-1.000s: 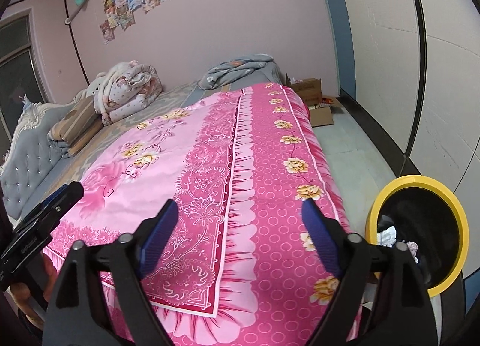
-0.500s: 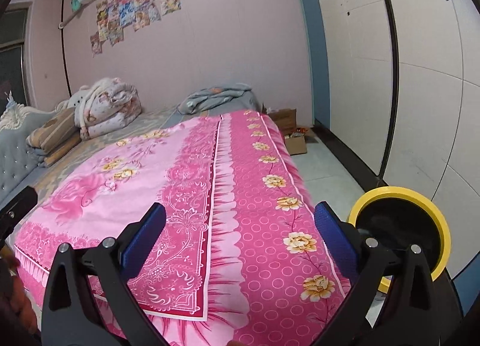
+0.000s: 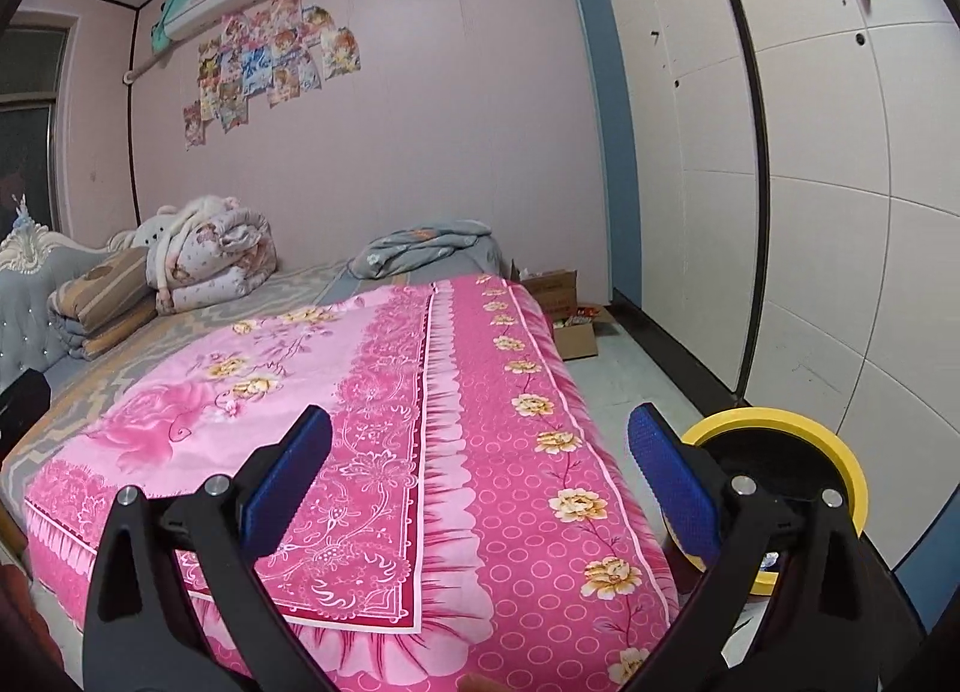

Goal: Collect trash

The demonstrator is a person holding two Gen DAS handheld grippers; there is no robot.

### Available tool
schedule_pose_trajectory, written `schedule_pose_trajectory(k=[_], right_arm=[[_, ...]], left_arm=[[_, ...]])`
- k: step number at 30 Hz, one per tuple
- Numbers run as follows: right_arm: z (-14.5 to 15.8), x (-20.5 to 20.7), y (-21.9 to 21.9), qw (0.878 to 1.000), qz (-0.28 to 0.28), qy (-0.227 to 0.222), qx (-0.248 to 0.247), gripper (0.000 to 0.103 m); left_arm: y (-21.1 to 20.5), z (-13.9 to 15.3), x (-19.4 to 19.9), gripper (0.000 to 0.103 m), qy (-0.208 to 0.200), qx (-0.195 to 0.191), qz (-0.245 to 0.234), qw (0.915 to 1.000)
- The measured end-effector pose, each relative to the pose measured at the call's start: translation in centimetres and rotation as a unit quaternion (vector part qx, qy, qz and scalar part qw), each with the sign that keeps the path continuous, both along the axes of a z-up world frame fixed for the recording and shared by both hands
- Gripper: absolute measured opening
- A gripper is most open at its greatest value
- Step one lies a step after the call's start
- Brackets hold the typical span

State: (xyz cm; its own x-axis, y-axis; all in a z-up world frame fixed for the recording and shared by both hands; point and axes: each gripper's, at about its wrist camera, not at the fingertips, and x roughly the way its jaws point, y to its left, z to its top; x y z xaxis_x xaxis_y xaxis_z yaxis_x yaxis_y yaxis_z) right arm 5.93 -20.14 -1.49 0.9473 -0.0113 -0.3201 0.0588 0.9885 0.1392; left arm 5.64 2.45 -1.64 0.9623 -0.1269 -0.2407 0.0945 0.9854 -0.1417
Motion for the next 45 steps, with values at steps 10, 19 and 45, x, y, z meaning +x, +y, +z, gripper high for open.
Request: schedule_pose_trajectory(k=[10, 19, 45], right_arm=[[-0.3, -0.5, 0.4, 1.000, -0.008, 0.002, -0.010, 0.095], [-0.7, -0.3, 0.3, 1.000, -0.010, 0.010, -0.008, 0.095], [-1.6, 0.4, 0.6, 1.000, -0.012, 0.029, 0.000, 0.095]], left_arm=[[0.0, 0.0, -0.6, 0.095, -0.009, 0.004, 0.006, 0.9999], [0.1, -0.1, -0.5, 0.095, -0.004, -0.001, 0.005, 1.0000], [0.2, -0.4, -0.4, 0.095, -0.002, -0.003, 0.000, 1.0000]])
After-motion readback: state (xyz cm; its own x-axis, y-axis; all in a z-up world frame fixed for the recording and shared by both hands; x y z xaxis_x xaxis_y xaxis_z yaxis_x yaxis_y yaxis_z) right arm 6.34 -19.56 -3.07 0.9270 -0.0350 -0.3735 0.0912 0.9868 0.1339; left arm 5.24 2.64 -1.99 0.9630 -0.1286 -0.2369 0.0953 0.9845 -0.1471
